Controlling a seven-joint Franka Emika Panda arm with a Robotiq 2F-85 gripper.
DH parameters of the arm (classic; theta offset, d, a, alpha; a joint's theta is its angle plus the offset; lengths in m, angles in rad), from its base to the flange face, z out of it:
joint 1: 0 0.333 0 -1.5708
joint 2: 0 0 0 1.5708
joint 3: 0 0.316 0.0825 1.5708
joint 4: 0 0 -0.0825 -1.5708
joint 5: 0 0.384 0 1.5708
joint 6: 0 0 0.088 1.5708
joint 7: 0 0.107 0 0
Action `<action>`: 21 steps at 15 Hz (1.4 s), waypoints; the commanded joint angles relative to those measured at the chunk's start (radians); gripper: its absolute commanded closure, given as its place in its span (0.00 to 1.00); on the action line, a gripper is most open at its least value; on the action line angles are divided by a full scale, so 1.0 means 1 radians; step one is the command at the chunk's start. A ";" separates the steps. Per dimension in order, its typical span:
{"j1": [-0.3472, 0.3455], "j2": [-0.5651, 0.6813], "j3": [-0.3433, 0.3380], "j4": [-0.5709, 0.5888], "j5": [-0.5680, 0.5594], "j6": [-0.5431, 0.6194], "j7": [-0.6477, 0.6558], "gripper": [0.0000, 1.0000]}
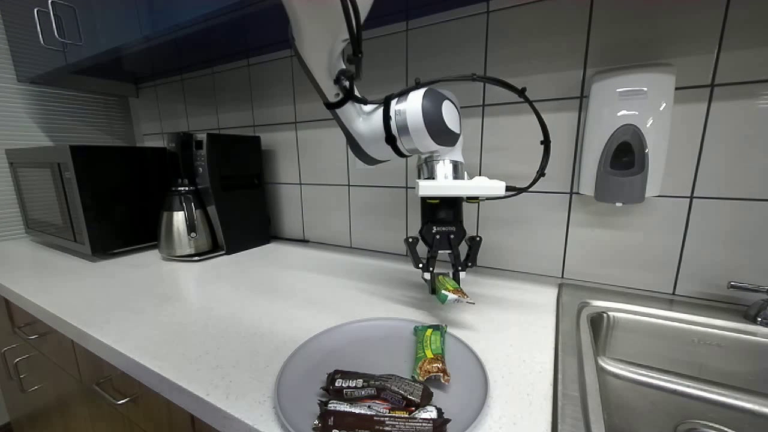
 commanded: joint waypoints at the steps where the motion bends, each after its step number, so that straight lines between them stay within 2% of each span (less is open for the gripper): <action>1: 0.010 -0.137 0.003 -0.187 -0.007 0.066 0.060 0.83; 13: 0.068 -0.388 0.001 -0.553 -0.023 0.171 0.275 0.83; 21: 0.074 -0.466 -0.008 -0.681 -0.024 0.198 0.342 0.83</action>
